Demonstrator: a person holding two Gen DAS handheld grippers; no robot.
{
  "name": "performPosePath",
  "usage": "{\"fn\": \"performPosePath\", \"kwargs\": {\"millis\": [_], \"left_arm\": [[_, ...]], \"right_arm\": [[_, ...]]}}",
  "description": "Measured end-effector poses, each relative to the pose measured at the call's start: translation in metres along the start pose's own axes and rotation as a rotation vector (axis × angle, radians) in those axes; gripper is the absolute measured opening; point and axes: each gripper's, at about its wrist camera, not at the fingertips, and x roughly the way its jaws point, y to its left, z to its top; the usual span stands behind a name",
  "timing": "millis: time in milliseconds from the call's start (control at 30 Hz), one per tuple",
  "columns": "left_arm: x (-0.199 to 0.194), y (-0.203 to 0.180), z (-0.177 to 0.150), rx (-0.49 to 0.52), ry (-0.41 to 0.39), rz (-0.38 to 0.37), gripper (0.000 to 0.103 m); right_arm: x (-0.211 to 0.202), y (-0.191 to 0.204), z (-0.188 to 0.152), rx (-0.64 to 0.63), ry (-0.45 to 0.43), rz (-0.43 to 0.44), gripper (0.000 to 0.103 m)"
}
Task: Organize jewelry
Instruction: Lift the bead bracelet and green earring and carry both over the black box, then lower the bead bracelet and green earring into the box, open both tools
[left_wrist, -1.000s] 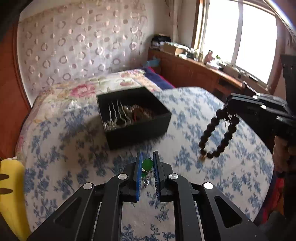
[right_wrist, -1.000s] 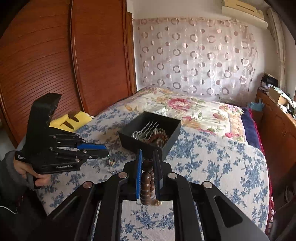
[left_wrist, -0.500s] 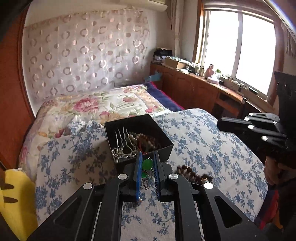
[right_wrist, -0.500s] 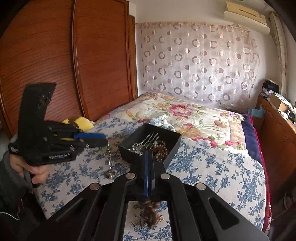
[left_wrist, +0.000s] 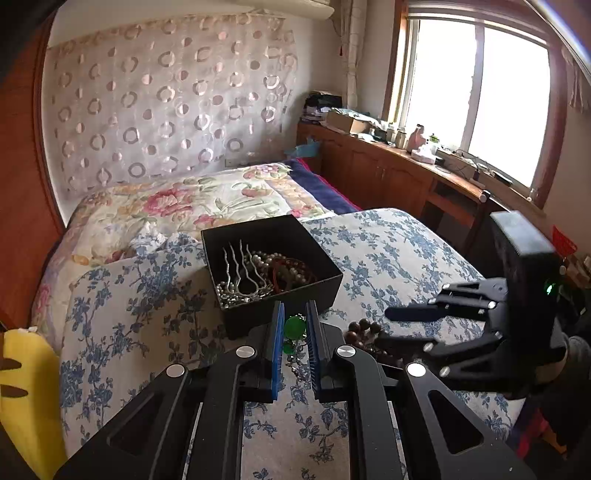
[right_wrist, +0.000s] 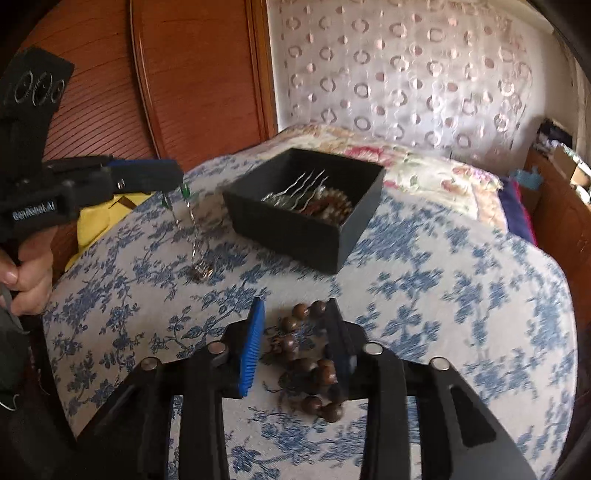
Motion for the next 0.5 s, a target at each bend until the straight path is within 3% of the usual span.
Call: {"fn": "performPosePath", "kwargs": {"millis": [100,233,333,500], "left_arm": [[-0.001,0.003,0.000,-0.007,-0.004,0.004,0.011],[-0.003,0.006,0.004,-0.013,-0.014,0.014,0.011],[-0.004,0.008,0.009,-0.010,-0.023,0.022,0.011],[-0.007,0.010,0.019,-0.018,-0.041,0.018,0.011]], "right_arm": [[0.014,0.007,-0.002,-0.020,0.042,0.008,0.036],[0.035,0.014,-0.006,-0.061,0.109,-0.039,0.021],[0.036,0.014,-0.005,-0.080,0.121,-0.035,0.017],[0.007,0.007,0.009,-0.063,0.038,-0.019,0.017]]}}
